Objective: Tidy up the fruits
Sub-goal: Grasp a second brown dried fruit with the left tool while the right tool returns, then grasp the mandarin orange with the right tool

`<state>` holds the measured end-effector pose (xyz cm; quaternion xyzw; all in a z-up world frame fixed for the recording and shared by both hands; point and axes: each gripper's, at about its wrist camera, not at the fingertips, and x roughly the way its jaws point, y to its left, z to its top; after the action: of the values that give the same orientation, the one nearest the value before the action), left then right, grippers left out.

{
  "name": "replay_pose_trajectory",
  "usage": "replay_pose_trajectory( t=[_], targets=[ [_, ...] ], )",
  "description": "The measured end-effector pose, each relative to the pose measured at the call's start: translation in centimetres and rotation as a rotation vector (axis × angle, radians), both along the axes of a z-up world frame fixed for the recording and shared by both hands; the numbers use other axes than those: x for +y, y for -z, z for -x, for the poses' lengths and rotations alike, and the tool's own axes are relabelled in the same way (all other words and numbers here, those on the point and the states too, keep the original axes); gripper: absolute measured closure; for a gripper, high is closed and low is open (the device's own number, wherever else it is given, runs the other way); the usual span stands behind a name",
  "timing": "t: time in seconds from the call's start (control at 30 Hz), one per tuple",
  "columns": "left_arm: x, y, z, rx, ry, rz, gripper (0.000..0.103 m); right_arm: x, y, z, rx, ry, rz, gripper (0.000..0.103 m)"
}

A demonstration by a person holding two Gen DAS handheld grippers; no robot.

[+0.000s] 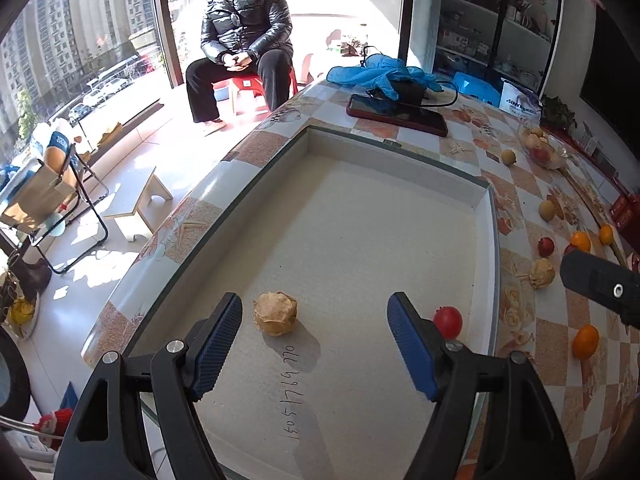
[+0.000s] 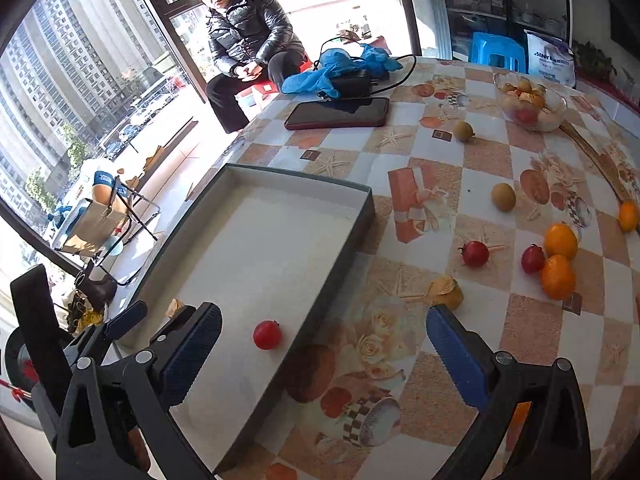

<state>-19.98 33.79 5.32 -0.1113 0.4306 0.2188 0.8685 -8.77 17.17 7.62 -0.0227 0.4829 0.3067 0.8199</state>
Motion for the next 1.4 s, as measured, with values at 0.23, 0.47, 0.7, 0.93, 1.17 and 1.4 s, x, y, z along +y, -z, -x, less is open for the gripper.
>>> replay_pose_trajectory(
  t=[0.23,0.47,0.7,0.93,1.17,1.4],
  targets=[
    [-7.8,-2.1,-1.7,-0.074,0.262,-0.032,0.025,-10.8,2.4,-1.6,-0.021,0.258,0.118,0.0],
    [-14.6,-0.2,-4.9,-0.025,0.409,-0.019,0.025,-16.8,6.7,1.8,-0.038,0.296,0.224,0.0],
    [-16.5,2.6,-9.7,0.023,0.384,-0.032,0.025,-16.8,7.7,4.3,-0.142,0.229,0.23,0.0],
    [-16.3,4.5,-13.3,0.065,0.369,-0.021,0.033,-16.7,7.8,3.9,-0.138,0.215,0.231,0.0],
    [-15.3,4.3,-13.3,0.03,0.352,-0.004,0.075,-15.0,7.6,2.7,-0.079,0.18,0.256,0.0],
    [-13.4,4.4,-10.0,-0.005,0.316,-0.023,0.076,-10.9,7.6,1.2,-0.101,0.103,0.244,0.0]
  ],
)
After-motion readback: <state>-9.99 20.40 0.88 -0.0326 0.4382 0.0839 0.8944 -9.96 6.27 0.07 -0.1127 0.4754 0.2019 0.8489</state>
